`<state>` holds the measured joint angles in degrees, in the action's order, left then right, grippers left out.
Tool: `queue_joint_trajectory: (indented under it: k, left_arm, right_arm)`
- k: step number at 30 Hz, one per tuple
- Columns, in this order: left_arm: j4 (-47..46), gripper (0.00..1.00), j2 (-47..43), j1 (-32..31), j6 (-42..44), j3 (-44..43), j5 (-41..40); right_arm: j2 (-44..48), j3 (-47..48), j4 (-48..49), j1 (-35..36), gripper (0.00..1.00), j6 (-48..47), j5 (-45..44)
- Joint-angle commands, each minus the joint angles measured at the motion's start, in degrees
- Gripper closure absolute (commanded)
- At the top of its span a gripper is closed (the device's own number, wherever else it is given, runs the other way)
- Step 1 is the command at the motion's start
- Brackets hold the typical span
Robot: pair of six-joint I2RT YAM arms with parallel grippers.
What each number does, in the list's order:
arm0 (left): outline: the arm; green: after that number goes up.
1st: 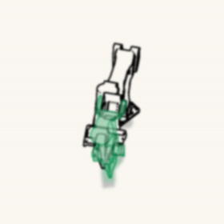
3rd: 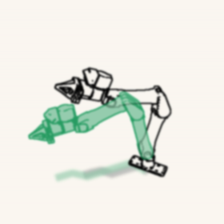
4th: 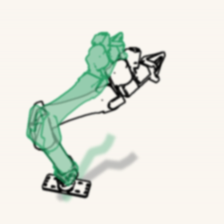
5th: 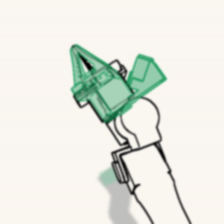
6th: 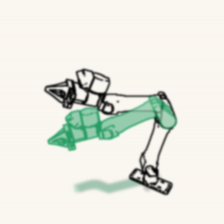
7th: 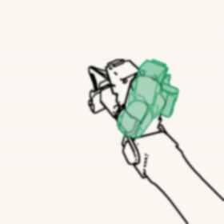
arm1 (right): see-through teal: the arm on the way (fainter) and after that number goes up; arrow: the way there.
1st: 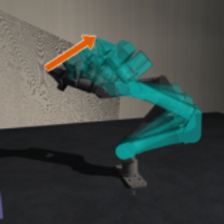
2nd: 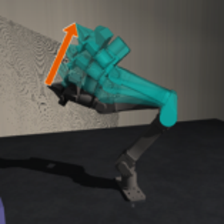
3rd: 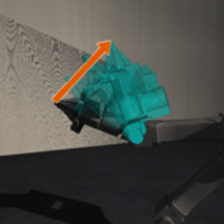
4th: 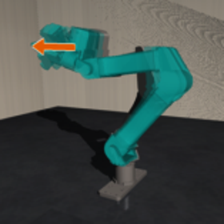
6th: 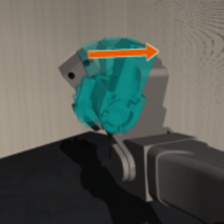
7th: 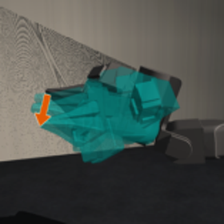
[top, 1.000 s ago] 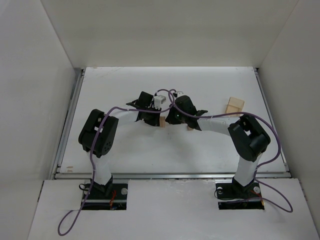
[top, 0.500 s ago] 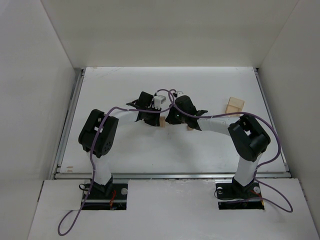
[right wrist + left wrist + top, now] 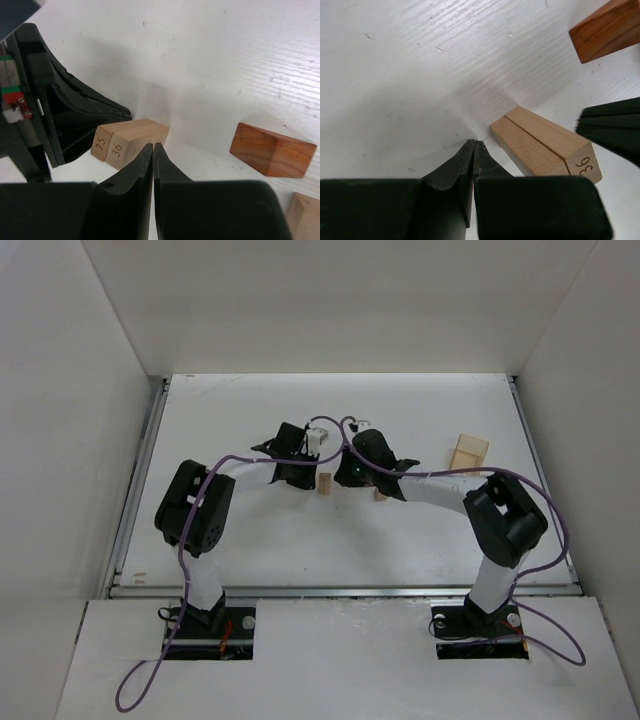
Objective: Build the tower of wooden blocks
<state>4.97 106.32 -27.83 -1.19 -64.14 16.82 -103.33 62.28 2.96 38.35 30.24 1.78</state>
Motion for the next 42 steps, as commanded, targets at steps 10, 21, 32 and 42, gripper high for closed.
queue_joint_trajectory:
  k: [10, 21, 32, 42]
  left_arm:
    - [1.27, 1.0, -5.77, 2.52, -0.65, -2.13, -10.48]
    - [0.13, 0.5, -10.87, 2.52, -0.65, -1.08, -17.35]
    - [-1.02, 0.37, -12.54, 2.52, -0.13, 0.07, -18.49]
    - [-1.54, 0.37, -12.54, 2.52, -0.13, 0.59, -17.87]
  right_arm:
    - [14.99, 3.28, -18.05, -1.35, 0.2, 0.0, -19.08]
    - [5.96, 9.69, -38.73, -6.18, 0.03, -6.42, -11.28]
    - [0.67, 11.02, -39.26, -6.18, 0.28, -5.98, -11.36]
    - [-1.61, 11.55, -37.94, -6.18, 0.4, -5.45, -13.03]
